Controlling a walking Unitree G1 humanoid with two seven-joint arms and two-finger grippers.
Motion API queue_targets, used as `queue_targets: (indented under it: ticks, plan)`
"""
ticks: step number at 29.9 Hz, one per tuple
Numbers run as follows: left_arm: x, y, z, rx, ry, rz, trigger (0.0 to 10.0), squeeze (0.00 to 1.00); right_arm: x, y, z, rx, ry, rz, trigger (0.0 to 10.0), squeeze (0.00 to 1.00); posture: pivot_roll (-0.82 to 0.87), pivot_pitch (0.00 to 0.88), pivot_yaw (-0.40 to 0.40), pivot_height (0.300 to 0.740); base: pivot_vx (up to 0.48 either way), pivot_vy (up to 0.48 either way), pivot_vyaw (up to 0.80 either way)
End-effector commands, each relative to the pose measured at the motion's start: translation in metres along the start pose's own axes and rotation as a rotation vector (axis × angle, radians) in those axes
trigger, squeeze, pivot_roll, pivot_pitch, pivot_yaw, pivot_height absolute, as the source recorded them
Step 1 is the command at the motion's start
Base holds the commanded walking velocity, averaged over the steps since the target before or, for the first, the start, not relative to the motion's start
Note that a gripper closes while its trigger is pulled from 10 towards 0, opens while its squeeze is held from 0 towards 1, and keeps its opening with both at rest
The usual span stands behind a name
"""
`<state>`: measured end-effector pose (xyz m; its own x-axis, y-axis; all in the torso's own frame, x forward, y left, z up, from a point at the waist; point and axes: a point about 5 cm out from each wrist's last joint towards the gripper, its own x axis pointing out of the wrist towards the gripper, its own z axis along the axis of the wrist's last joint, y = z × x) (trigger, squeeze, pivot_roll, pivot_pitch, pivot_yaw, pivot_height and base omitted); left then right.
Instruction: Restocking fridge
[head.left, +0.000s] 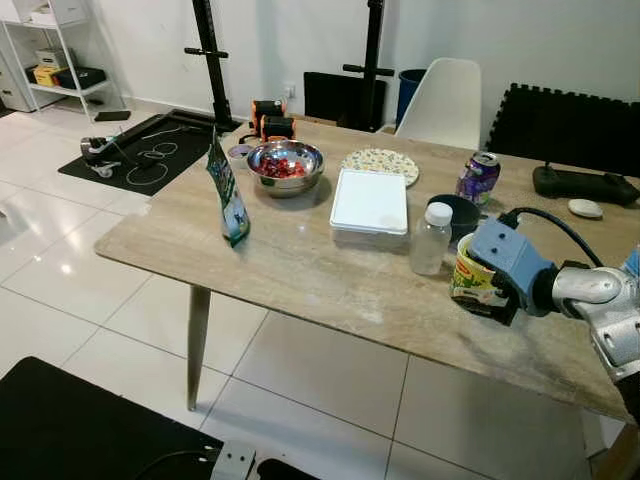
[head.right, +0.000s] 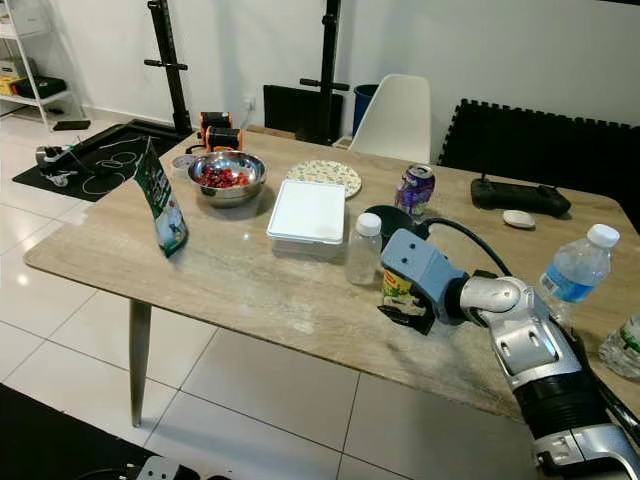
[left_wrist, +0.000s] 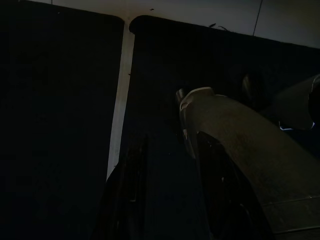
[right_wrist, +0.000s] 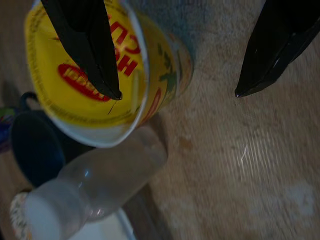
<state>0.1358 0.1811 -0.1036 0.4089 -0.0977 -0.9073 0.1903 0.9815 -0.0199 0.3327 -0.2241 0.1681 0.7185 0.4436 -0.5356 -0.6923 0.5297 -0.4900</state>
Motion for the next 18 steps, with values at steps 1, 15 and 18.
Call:
queue_targets:
  ticks: [1, 15, 18]
  plan:
    - [-0.0005, -0.0097, -0.0167, 0.001, 0.063, -0.027, 10.0, 0.00, 0.0020, -0.0011, 0.0005, -0.013, 0.009, -0.006, 10.0, 0.00, -0.05, 0.000, -0.051, 0.740, 0.000, 0.000, 0.00]
    - [-0.0009, -0.0089, -0.0184, 0.006, 0.066, -0.023, 10.0, 0.00, 0.0033, -0.0081, -0.0043, -0.037, 0.059, -0.052, 10.0, 0.00, -0.05, 0.000, -0.053, 0.740, 0.000, 0.000, 0.00]
    - [-0.0009, -0.0089, -0.0184, 0.010, 0.067, -0.024, 10.0, 0.00, 0.0031, -0.0094, -0.0012, -0.040, 0.047, -0.050, 4.6, 0.00, -0.05, 0.000, -0.051, 0.740, 0.000, 0.000, 0.00]
